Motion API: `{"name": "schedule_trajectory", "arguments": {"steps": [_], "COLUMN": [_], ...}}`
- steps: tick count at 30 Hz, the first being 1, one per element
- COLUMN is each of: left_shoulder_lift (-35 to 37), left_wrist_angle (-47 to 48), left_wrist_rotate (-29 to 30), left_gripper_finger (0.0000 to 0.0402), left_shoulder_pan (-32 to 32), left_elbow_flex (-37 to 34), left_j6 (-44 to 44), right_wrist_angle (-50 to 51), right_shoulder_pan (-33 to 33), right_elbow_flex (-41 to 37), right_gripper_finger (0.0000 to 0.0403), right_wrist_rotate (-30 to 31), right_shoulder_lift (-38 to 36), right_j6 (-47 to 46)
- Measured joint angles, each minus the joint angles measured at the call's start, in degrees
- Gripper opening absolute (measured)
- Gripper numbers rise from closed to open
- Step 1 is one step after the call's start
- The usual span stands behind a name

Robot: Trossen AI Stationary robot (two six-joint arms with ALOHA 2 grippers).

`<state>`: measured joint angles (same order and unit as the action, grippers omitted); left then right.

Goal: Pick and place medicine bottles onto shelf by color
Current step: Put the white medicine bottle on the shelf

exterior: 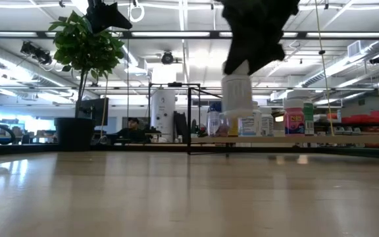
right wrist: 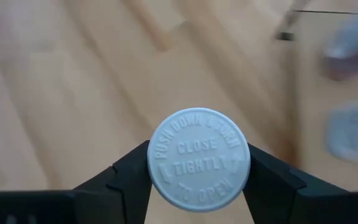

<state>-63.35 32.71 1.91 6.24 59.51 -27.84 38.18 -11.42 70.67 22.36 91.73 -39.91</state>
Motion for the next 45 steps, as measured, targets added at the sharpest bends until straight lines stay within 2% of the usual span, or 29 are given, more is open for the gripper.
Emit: {"name": "schedule_trajectory", "arguments": {"steps": [7,15,26,29,33,38,45], "left_shoulder_lift": [0.02,0.02,0.02,0.02,0.02,0.02,0.02], "left_wrist_angle": [0.0,0.0,0.0,-0.02,0.0,-0.3,-0.3], "left_wrist_rotate": [-0.02,0.0,-0.01,-0.01,0.0,-0.02,0.0], "left_gripper_finger": [0.0302,0.0302,0.0302,0.0302,0.0302,0.0302,0.0302], "left_shoulder_pan": [0.0,0.0,0.0,0.0,-0.02,-0.01,-0.01], "left_elbow_flex": [-0.02,-0.02,-0.02,-0.02,-0.02,-0.02,-0.02], "left_j6": [-0.02,-0.02,-0.02,-0.01,-0.02,-0.02,-0.02], "right_wrist_angle": [12.2,31.15,51.44,51.31,51.65,49.41,50.91], "right_shoulder_pan": [-0.7,-5.33,-9.12,-9.46,-10.19,-8.98,-4.91], "right_elbow_flex": [0.0,0.0,-0.01,-2.91,-9.03,-14.51,-15.85], "right_gripper_finger": [0.0215,0.0215,0.0215,0.0215,0.0216,0.0216,0.0216], "right_wrist_rotate": [5.0,11.83,13.22,14.33,12.83,11.97,14.15], "right_shoulder_lift": [-5.84,-11.54,-14.8,-15.95,-18.66,-22.22,-25.25], "right_j6": [-13.37,-36.17,-60.93,-67.02,-78.17,-79.67,-78.25]}}
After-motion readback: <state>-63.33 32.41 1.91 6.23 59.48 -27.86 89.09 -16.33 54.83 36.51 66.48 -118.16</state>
